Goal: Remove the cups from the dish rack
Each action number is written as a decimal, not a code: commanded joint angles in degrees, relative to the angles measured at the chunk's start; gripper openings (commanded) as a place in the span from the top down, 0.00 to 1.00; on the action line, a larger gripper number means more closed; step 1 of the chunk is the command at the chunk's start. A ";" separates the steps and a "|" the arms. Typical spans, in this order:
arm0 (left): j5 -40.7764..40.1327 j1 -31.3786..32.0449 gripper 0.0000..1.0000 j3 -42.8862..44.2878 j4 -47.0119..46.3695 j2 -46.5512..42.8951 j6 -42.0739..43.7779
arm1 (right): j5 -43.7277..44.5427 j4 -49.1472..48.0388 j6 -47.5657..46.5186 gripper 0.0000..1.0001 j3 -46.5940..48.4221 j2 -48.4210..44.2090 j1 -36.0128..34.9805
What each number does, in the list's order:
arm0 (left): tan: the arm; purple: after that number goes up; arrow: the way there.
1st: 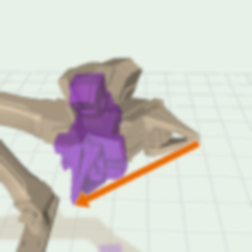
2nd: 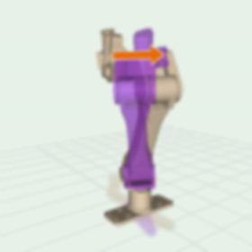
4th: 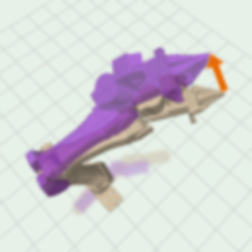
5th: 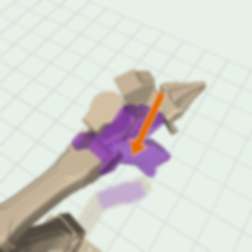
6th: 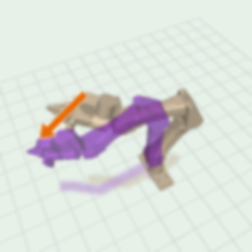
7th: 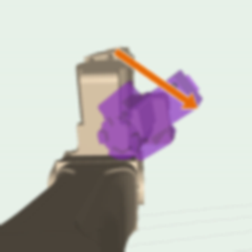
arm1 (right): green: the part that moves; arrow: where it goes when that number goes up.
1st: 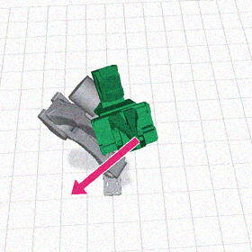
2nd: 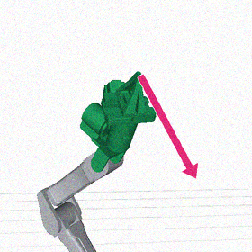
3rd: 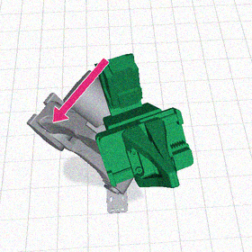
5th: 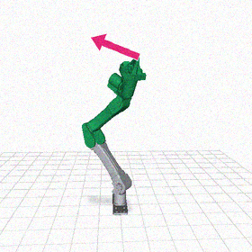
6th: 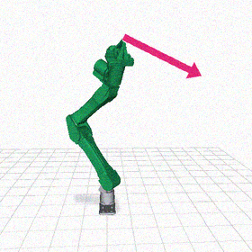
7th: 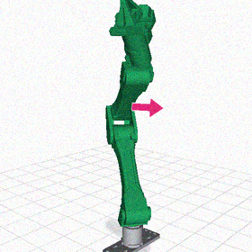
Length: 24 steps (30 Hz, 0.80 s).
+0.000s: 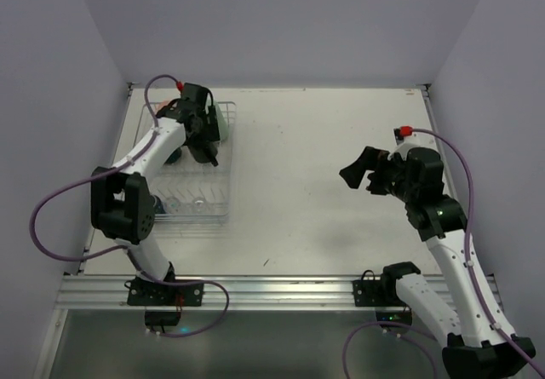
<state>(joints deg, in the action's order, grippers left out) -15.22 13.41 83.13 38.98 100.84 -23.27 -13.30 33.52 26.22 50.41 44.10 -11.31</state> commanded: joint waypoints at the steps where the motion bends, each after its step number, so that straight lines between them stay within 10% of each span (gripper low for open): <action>1: -4.19 -0.23 1.00 4.40 1.70 -8.89 1.73 | -3.13 -4.60 1.03 0.01 1.35 1.34 -0.11; 11: 7.11 0.65 1.00 10.57 2.34 -21.54 2.26 | -17.18 -16.61 6.56 0.01 2.23 9.33 -0.20; 24: 46.93 2.23 1.00 -20.10 -31.32 -45.46 2.00 | -39.69 -47.30 46.26 0.01 -0.58 24.36 -0.55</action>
<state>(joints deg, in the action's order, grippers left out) 18.81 14.76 67.88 22.68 57.80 -21.65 -45.80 -2.68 56.71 50.11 65.93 -11.40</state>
